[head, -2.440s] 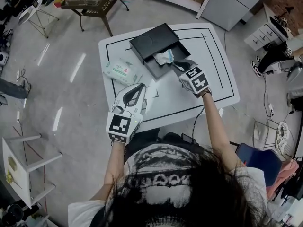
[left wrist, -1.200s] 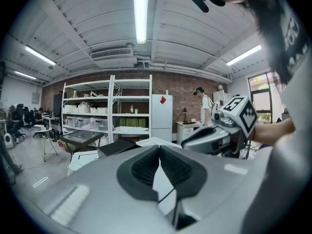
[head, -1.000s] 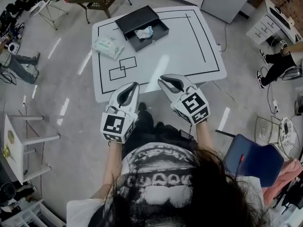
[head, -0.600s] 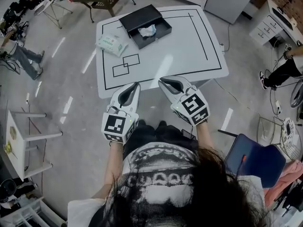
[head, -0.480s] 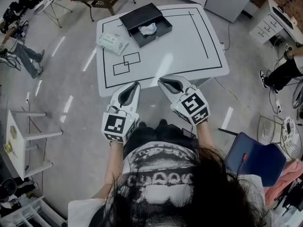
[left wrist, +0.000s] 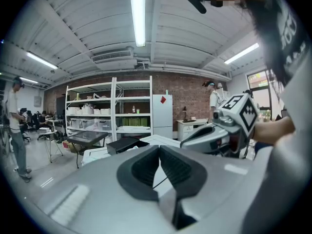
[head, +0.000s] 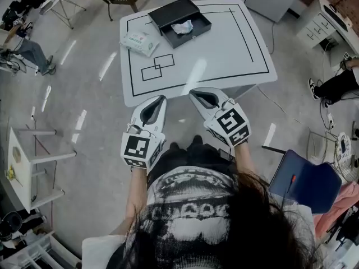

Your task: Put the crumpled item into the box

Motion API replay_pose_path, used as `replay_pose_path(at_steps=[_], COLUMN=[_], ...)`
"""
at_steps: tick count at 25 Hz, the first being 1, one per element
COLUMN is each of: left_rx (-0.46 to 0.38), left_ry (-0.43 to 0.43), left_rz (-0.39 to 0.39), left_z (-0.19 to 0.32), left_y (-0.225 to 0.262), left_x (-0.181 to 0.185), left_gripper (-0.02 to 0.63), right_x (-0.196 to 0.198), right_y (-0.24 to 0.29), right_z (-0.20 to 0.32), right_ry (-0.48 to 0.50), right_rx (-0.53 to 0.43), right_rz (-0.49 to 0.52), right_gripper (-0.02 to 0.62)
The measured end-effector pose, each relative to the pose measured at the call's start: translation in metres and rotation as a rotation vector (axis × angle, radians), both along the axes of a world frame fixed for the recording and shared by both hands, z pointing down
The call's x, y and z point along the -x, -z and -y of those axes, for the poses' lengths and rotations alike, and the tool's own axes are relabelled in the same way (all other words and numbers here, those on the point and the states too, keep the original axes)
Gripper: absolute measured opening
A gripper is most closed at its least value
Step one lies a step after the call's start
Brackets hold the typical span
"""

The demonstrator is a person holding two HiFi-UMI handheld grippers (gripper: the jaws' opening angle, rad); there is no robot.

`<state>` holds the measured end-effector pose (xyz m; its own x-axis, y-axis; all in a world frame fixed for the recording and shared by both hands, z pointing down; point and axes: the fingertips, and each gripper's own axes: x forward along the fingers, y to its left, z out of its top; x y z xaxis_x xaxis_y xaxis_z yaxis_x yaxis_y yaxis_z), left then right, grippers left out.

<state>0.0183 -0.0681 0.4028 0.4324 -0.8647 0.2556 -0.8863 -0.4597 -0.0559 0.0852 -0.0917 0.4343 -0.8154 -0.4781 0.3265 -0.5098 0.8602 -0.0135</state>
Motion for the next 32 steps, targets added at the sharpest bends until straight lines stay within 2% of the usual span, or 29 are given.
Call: replay_pose_path(at_steps=[16, 32], left_rx=[-0.016, -0.029], left_ry=[-0.037, -0.083], left_rz=[-0.012, -0.034], left_z=[-0.041, -0.052], left_y=[0.007, 0.007], left_x=[0.064, 0.085], left_gripper=[0.0, 0.0], right_x=[0.057, 0.076], right_y=[0.01, 0.009], right_z=[-0.034, -0.048], right_ry=[-0.057, -0.094], right_rx=[-0.049, -0.048], right_rz=[-0.038, -0.067], right_gripper=[0.005, 0.005])
